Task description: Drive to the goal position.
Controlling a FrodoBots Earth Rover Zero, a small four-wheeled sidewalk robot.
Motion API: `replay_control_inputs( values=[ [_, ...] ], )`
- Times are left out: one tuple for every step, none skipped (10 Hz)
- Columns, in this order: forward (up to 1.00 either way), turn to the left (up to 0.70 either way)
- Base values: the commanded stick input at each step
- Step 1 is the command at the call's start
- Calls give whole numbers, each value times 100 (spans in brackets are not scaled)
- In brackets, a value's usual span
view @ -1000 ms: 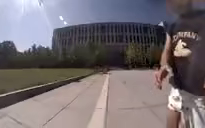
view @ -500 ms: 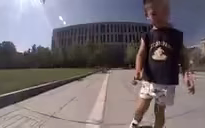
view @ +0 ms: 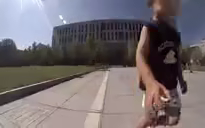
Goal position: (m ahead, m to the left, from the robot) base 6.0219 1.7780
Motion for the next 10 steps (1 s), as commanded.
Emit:
replay_control_inputs(
  values=[
    [-4, 4],
    [-4, 4],
    [-4, 4],
    [-4, 4],
    [-4, 5],
    [-4, 5],
    [-4, 5],
    [-4, 5],
    [-4, 4],
    [-4, 4]
  ],
)
